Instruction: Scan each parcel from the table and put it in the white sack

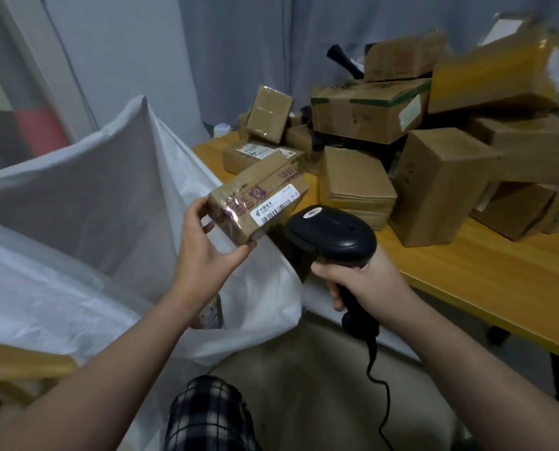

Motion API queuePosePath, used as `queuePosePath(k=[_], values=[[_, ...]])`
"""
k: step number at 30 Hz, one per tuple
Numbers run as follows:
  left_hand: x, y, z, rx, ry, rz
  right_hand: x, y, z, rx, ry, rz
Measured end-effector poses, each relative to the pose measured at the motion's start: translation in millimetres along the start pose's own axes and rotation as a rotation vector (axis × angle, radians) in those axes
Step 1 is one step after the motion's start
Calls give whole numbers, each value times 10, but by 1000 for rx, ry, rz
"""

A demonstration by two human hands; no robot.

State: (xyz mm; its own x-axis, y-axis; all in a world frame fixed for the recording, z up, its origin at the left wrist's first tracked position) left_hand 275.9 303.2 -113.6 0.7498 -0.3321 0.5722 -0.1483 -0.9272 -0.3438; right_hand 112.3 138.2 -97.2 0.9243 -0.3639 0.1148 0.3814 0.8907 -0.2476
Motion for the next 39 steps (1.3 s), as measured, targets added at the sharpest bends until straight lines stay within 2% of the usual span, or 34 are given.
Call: queuePosePath(k=[3,6,7,8,11,13,16,21,25,27,30,33,36,38,39], values=[[-12,-322,446,74,-134,-127,392,349,-218,-37,86,97],[54,-603,950,271,-378,-276,809,704,-436,-91,190,201],[124,-600,1140,375,-478,-238,956,828,-511,-94,219,232],[191,-531,1330,488,-594,-127,1097,949,-589,-98,242,256],[301,-170,1885,767,-821,302,1460,1271,-869,-125,284,265],[361,13,2168,945,-786,419,1606,1447,-1086,-157,302,260],[258,186,2585,1089,-673,472,1695,1646,-1414,-216,331,294],[-518,-100,3140,1289,-833,706,1653,1832,-1976,-408,346,400],[-755,-541,3140,1248,-1029,933,1582,2041,-2115,-467,339,430],[-858,-599,3271,1255,-1083,965,1573,2168,-2087,-475,300,432],[-940,-502,3330,1338,-1005,919,1539,2302,-2067,-508,250,472],[-1107,-458,3303,1386,-942,892,1537,2272,-2102,-537,268,427],[-1344,-390,3288,1452,-906,1072,1550,2168,-2082,-520,256,340],[-1392,-359,3214,1400,-976,1195,1550,2107,-2009,-509,231,322],[-1329,-310,3134,1349,-969,1205,1540,2079,-1965,-512,216,323]])
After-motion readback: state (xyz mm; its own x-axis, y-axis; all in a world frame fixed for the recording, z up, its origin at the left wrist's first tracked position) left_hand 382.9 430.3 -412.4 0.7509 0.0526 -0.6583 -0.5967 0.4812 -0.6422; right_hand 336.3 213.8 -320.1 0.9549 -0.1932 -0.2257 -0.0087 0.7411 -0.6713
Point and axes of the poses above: each hand's wrist, its own x-axis towards the middle knuckle, its own y-axis out of the palm, z = x × y, the point moved 6 cm from there along x, towards the middle knuckle, and after that the axes turned 1 degree about -y, right-handed, at the moved point
